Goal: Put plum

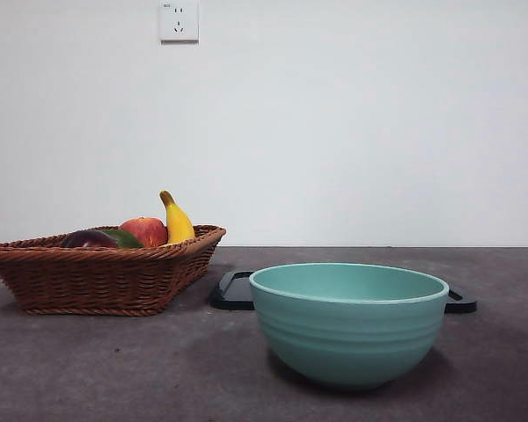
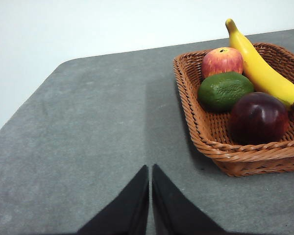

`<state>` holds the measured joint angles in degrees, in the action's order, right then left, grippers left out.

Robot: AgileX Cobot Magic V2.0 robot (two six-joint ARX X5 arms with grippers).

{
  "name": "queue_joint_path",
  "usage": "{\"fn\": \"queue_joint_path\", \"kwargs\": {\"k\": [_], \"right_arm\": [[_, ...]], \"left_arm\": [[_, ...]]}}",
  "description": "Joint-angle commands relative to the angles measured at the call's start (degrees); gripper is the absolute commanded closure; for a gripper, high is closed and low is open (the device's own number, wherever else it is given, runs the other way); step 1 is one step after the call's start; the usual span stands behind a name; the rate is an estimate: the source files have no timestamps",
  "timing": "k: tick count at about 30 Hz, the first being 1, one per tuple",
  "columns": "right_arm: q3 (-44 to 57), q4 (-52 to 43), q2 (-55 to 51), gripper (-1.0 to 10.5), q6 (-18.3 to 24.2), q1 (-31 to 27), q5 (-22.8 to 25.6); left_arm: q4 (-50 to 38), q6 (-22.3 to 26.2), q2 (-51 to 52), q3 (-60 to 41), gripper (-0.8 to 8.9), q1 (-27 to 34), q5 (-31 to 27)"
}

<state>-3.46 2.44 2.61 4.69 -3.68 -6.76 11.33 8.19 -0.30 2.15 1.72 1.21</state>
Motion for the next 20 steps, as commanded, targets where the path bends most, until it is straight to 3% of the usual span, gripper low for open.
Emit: {"fn": "queue_joint_path", "kwargs": {"k": [1,14,20], "right_arm": [[1.44,-0.74,-1.03,9.4,-0.74,-0.37,0.90],[2.84,7.76,-2.40,9.4,-1.81,-0.48,0.92],[2.84,7.30,-2.40,9.4,-3.17,-0.48,0.79]], "left_arm": [[0.98,-0.33,0.11,-0.83,8.05,0.15,-0.17],[0.85,-0.33,0.11,-0.83,8.05,0.15,-0.17],[0.83,-0.33,0.13,-0.83,8.05,0.15,-0.17]]}}
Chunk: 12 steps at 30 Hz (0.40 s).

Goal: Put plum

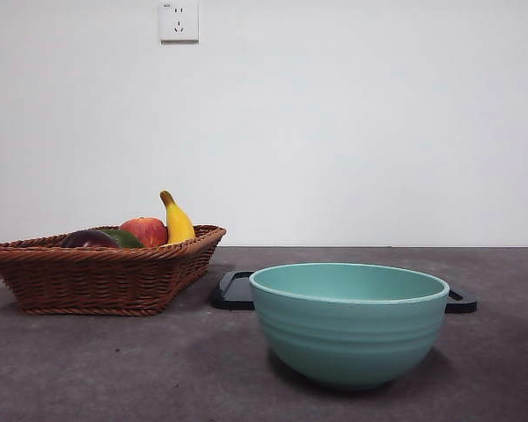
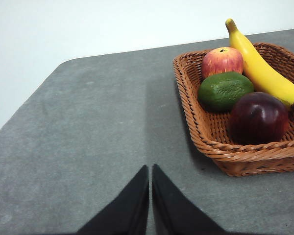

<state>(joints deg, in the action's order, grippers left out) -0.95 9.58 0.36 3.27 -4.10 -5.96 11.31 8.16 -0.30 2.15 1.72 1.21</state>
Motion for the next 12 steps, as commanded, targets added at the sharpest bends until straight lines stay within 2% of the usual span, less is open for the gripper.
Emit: {"fn": "queue_joint_path", "kwargs": {"k": [1,12], "right_arm": [[0.33,-0.15,-0.15,9.4,-1.73,-0.04,0.00],[0.31,-0.61,-0.15,9.4,-1.73,-0.04,0.02]], "left_arm": [[0.87,-0.31,0.11,-0.83,8.05,0.15,-0.17],[0.87,-0.31,0.11,-0.83,8.05,0.15,-0.17]]}}
